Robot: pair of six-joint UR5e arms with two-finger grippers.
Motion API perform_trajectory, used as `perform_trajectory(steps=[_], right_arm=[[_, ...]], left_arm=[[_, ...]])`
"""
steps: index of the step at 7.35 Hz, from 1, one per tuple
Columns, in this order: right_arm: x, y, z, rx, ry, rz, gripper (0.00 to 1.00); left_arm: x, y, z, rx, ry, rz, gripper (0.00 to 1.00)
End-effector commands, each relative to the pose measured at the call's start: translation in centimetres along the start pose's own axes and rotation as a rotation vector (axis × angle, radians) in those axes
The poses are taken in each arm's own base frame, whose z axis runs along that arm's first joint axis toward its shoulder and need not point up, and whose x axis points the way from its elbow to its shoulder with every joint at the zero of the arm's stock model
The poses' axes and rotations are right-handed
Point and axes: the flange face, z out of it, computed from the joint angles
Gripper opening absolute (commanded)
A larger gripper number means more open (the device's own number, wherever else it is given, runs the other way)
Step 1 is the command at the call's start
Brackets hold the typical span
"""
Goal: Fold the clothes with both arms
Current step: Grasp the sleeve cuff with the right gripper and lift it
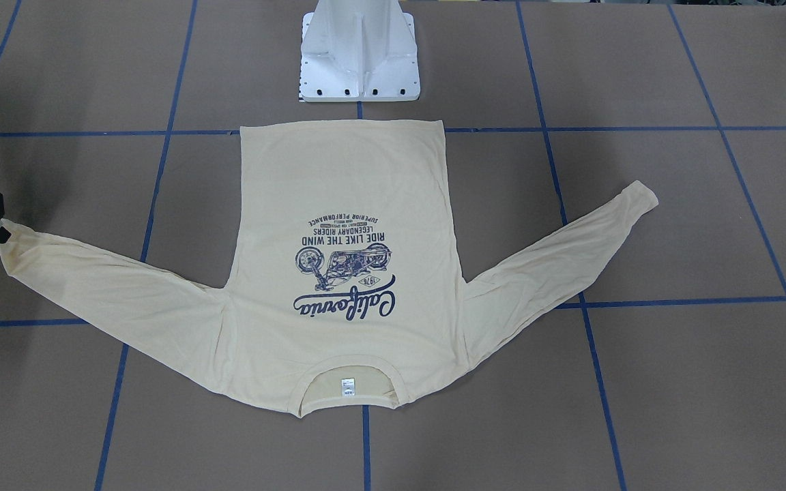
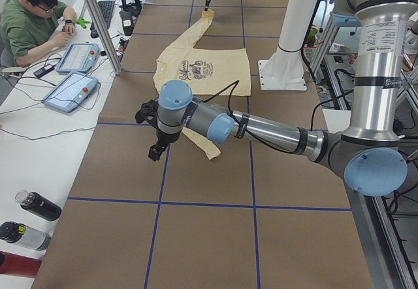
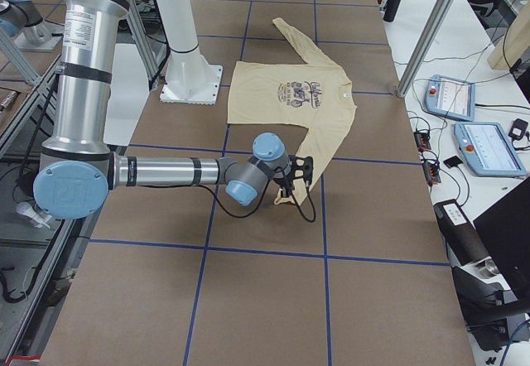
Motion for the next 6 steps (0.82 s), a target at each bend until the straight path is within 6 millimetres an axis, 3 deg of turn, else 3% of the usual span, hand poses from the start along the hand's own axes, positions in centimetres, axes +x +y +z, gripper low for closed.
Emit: perform_trajectory(steps=[1, 2, 3, 4, 5, 6], right_arm=[[-11.3, -4.7, -4.1, 0.052, 0.015, 0.101, 0.0], [-17.3, -6.0, -4.0, 0.069, 0.01, 0.137, 0.0], [-24.7, -6.3, -2.5, 0.083, 0.041, 0.179, 0.0], [-33.6, -5.7, -1.3, 0.1, 0.121, 0.207, 0.0], [-40.2, -6.0, -1.4, 0.122, 0.17, 0.231, 0.0], [-45.5, -7.1, -1.2, 0.135, 0.143, 0.294, 0.0]], left_arm=[[-0.1, 0.0, 0.1, -0.003, 0.0, -0.003, 1.0], [-0.1, 0.0, 0.1, -0.002, 0.001, -0.002, 1.0], [-0.1, 0.0, 0.1, -0.002, 0.001, -0.002, 1.0], [-0.1, -0.1, 0.1, -0.002, 0.001, -0.002, 1.0], [-0.3, -0.1, 0.3, -0.004, 0.0, -0.004, 1.0], [-0.7, 0.1, 0.7, -0.011, 0.001, -0.01, 1.0]])
